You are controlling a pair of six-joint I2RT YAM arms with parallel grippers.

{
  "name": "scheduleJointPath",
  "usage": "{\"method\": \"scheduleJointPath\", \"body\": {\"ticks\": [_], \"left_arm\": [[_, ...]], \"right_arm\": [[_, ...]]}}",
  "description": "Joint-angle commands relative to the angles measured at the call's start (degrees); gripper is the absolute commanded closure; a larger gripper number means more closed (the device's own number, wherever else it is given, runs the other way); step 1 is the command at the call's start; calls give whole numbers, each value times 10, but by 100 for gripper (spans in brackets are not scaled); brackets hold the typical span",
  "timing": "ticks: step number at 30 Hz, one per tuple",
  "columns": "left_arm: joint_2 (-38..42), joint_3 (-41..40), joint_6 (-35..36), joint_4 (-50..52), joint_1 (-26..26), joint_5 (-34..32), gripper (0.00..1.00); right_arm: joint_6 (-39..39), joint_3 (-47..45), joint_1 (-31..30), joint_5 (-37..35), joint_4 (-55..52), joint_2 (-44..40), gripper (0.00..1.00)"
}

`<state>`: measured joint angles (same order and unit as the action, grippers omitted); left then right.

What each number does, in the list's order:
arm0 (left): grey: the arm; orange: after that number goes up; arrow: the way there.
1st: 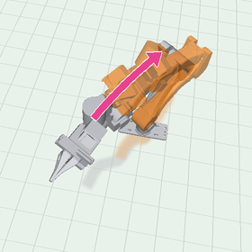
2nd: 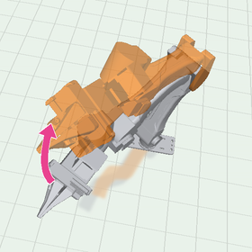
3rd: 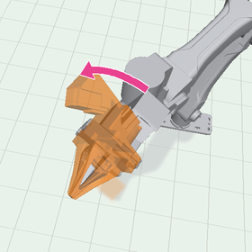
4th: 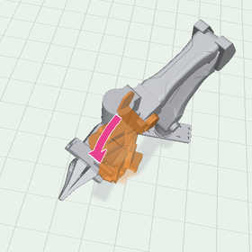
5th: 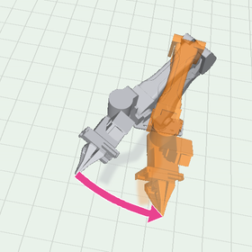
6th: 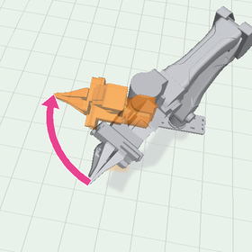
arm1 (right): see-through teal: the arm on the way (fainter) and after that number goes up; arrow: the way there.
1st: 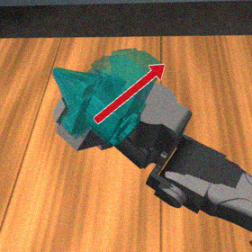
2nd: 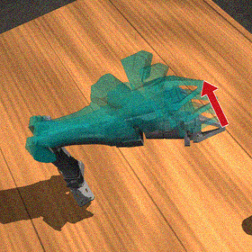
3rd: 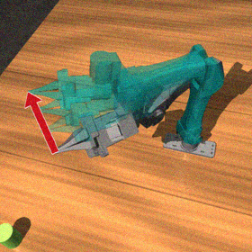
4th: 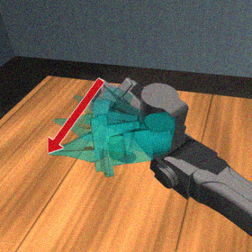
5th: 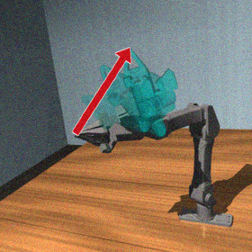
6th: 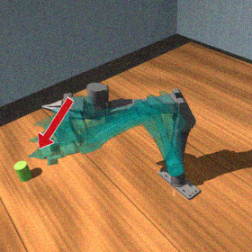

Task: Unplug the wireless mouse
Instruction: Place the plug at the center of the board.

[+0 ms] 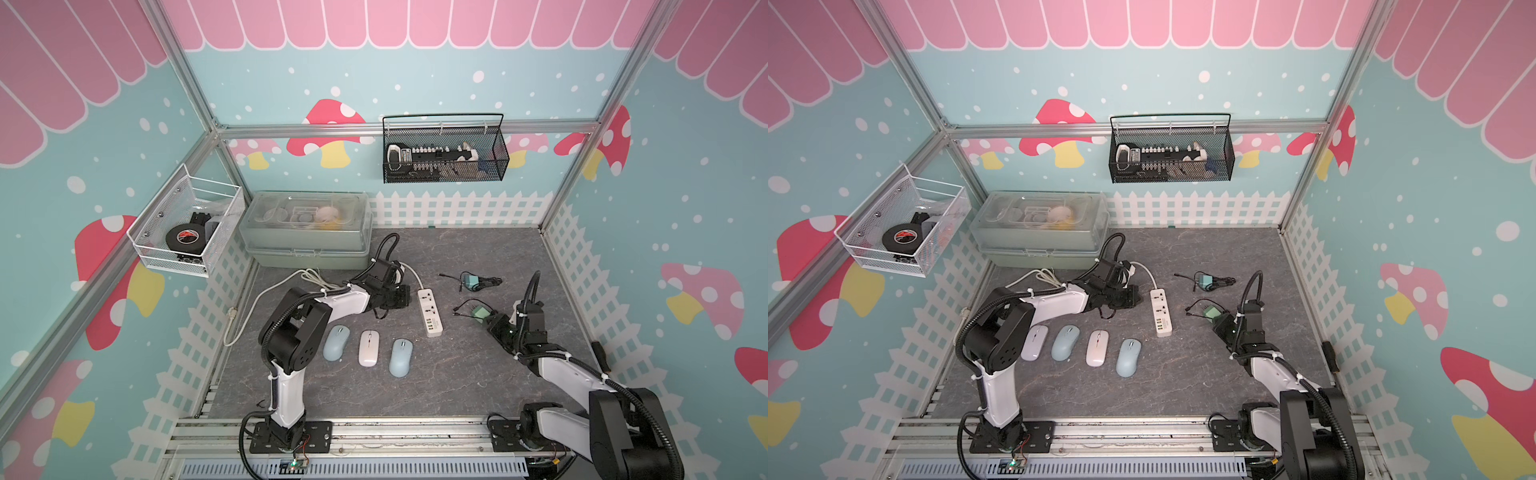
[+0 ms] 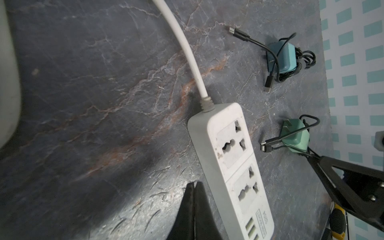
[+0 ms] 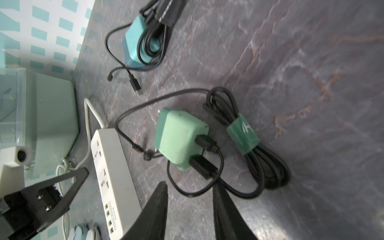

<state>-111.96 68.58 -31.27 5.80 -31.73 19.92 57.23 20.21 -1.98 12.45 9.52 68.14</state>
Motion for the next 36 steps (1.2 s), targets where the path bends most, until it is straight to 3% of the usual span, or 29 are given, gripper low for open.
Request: {"method": "scheduleJointPath", "body": {"ticks": [1, 8, 16, 20, 29, 32, 36], "left_arm": [[-5, 1, 0, 7, 3, -11, 100], [5, -7, 2, 7, 4, -13, 100], [9, -6, 2, 6, 6, -12, 100], [20, -8, 4, 7, 7, -16, 100], [76, -6, 20, 35, 16, -49, 100], [128, -7, 38, 60, 18, -82, 99], [217, -15, 64, 96, 20, -160, 91]], "right_arm": [[-6, 12, 15, -17, 20, 30, 63], [-14, 27, 55, 7, 54, 97, 64], [-53, 65, 78, -17, 30, 96, 64], [-68, 85, 77, 11, 16, 85, 63], [-63, 87, 76, 71, -53, -6, 62], [-89, 110, 66, 41, -126, -86, 60], [-152, 190, 55, -7, -215, -150, 55]]}}
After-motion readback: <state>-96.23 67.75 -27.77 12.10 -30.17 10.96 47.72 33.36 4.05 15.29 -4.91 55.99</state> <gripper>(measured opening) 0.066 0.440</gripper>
